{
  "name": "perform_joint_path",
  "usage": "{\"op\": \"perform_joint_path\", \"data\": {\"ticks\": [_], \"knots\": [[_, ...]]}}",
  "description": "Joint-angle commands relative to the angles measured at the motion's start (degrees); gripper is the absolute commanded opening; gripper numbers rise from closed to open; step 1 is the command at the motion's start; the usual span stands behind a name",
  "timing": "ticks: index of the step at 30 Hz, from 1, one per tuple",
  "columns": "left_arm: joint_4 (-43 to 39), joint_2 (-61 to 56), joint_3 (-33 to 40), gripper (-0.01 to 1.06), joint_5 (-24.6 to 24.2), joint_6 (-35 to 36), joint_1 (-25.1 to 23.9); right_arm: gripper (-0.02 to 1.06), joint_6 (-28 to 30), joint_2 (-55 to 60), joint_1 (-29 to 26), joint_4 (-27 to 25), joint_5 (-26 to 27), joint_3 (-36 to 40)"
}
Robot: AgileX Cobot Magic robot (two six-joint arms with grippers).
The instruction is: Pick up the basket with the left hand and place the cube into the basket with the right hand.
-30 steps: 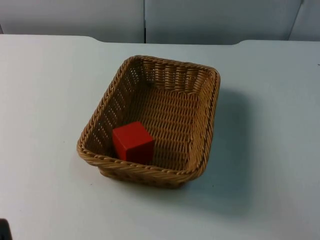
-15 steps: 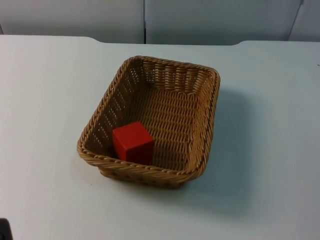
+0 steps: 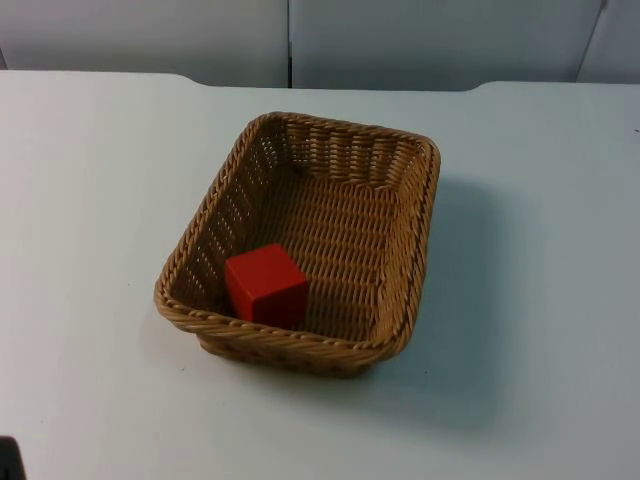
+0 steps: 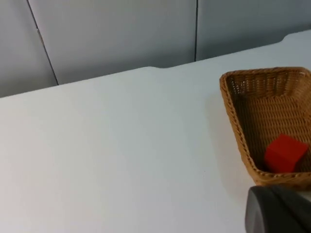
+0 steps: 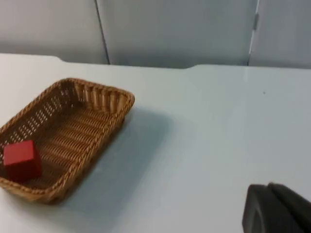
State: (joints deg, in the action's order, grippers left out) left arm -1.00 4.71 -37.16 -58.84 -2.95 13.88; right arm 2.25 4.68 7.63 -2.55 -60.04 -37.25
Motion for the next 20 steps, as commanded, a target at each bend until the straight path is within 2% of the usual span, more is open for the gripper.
{"op": "perform_joint_path", "data": {"ticks": [1,4,8,12,20], "knots": [[1.0,-3.4,0.6,0.0,-0.8,0.4,0.1,0.01,1.0,-1.5,-0.3,-0.9,-0.9,2.0],[1.0,-4.7,0.6,0.0,-0.9,0.4,0.1,0.01,1.0,-4.6,-0.3,-2.1,-0.9,4.7],[0.6,-4.7,1.9,0.0,-4.1,0.4,0.1,0.01,1.0,-4.7,-0.3,-3.2,-1.9,8.3],[0.6,-4.7,3.8,0.0,-5.1,-0.1,0.1,0.01,1.0,-4.7,-0.3,-3.2,-1.8,8.2],[1.0,-4.7,7.6,0.0,-2.8,-1.1,0.1,0.01,0.8,-4.7,-0.3,-3.9,-1.8,8.2]]}}
